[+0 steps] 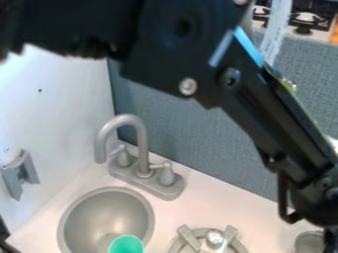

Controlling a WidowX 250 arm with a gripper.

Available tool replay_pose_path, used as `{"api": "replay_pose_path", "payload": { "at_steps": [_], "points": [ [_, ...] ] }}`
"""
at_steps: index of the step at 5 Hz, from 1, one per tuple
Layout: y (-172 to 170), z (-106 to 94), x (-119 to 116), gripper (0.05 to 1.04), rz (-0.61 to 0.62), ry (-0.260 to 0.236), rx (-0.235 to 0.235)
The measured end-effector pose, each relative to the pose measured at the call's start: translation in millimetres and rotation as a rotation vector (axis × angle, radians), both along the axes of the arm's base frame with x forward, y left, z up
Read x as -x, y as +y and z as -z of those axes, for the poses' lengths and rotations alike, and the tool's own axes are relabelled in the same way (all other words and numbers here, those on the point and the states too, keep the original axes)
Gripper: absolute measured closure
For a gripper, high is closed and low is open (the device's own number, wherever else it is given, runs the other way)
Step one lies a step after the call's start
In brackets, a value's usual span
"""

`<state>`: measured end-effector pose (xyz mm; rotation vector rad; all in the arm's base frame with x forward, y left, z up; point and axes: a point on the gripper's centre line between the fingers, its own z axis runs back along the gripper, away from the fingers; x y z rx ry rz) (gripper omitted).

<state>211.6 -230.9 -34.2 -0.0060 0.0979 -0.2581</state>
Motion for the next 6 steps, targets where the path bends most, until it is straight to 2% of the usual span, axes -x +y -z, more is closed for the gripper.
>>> {"api": "replay_pose_path", "payload": {
  "at_steps": [1,2,4,5,6],
  "points": [
    [19,9.7,13,0.19,-0.048,0.082,-0.019],
    [41,26.0,9,0.19,-0.083,0.116,-0.026],
    [52,57.1,-5,0.19,-0.03,0.152,0.001],
    [50,63.9,-6,0.19,-0.016,0.176,0.004],
    [50,63.9,-11,0.138,-0.033,0.172,0.012]
  ]
}}
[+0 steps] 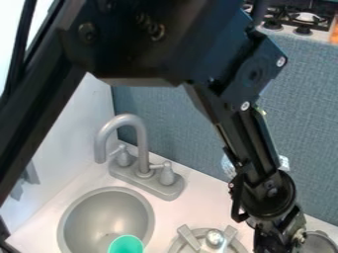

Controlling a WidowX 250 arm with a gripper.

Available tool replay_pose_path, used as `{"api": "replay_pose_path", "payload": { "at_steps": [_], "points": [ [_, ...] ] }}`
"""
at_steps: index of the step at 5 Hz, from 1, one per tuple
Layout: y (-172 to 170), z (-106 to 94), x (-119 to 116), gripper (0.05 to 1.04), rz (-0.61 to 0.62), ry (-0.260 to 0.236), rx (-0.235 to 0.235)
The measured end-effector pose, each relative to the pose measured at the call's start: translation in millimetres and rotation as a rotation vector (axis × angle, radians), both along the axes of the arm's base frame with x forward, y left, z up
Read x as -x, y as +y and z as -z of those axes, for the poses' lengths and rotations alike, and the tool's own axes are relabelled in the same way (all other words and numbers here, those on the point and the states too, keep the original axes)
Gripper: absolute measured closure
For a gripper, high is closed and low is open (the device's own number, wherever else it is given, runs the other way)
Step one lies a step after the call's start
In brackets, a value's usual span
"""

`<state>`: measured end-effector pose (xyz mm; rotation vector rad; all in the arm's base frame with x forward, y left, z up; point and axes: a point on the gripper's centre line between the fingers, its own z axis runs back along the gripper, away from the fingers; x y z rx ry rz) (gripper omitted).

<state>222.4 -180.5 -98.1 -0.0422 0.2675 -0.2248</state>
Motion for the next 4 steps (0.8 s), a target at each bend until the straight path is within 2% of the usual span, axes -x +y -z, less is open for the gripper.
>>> {"api": "replay_pose_path", "payload": {
  "at_steps": [1,2,3,4],
  "points": [
    [3,-2.9,2,0.077,-0.039,0.018,-0.016],
    [4,-39.4,-6,0.081,-0.097,-0.059,-0.016],
    [9,-74.4,-7,0.082,-0.162,-0.162,-0.006],
    [-1,-107.6,-1,0.083,-0.146,-0.233,-0.026]
  ]
}}
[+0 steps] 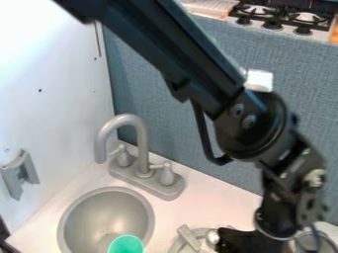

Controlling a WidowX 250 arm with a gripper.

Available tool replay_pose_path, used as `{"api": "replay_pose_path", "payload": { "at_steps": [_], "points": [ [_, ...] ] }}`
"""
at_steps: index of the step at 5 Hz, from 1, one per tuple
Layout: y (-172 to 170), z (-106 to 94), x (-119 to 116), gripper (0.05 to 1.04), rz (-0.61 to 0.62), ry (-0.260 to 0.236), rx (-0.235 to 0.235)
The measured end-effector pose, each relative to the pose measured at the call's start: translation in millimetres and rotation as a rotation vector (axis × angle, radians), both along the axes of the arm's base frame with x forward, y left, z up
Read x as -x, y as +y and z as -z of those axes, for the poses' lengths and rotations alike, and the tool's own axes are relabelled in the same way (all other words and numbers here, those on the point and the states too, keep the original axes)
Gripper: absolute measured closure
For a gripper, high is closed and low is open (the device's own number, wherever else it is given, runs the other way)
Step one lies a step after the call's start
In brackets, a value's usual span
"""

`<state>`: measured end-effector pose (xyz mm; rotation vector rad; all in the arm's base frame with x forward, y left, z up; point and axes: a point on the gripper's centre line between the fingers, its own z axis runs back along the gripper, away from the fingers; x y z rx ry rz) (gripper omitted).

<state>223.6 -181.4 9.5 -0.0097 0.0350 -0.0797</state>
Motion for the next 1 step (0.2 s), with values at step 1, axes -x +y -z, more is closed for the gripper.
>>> {"api": "replay_pose_path", "payload": {
  "at_steps": [1],
  "points": [
    [-2.6,-8.8,4.4,0.083,0.046,-0.026,-0.062]
  ]
}}
